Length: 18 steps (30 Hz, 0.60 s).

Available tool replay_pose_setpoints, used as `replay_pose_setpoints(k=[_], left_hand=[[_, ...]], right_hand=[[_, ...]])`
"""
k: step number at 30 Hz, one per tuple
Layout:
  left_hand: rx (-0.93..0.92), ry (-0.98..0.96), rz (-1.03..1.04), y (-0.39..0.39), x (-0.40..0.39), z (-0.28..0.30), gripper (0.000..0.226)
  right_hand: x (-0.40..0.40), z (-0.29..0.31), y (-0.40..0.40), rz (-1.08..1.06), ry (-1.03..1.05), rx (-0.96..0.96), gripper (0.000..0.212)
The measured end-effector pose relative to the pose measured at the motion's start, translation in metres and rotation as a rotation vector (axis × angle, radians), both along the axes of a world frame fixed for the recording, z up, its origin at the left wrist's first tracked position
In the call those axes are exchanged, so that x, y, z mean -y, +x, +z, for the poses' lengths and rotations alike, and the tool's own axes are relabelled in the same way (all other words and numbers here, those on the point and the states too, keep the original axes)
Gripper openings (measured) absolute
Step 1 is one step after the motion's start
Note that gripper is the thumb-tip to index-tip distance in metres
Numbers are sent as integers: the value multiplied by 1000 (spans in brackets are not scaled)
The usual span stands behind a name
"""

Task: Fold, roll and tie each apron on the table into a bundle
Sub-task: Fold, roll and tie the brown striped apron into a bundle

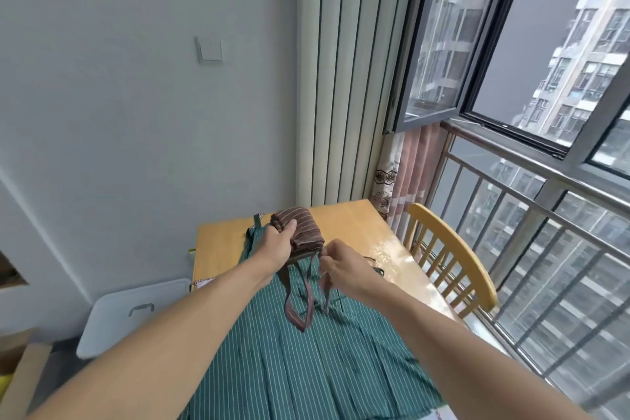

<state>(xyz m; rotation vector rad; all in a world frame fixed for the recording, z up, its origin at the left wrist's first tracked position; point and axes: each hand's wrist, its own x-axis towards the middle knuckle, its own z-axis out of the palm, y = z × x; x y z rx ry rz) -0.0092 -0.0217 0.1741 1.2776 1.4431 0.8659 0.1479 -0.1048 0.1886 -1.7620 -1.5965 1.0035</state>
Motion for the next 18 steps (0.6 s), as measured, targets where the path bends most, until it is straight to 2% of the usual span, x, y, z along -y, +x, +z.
replay_pose_setpoints(k=[2,3,7,9,11,14,16,18], left_hand=[[-28,23,39,7,12,14,47],[-33,30,61,9,14,16,45],[-104,63,53,8,13,17,49],[-184,90,-18,7,15,19,54],[-269,105,-149,6,20,22,55],[-295,81,-477,-4,37,28,39],[-94,56,-559,-11,47,33,34],[70,38,-577,-16,50,38,31]], right_hand=[[0,3,-5,-31,-43,-56,15],[-1,5,-6,-32,-29,26,19],[0,15,-14,169,146,683,27],[4,33,-24,381,170,860,28],[6,65,-31,559,152,883,28],[-5,113,-18,587,163,920,21],[-18,131,0,552,166,935,19],[-30,138,14,510,190,843,25]])
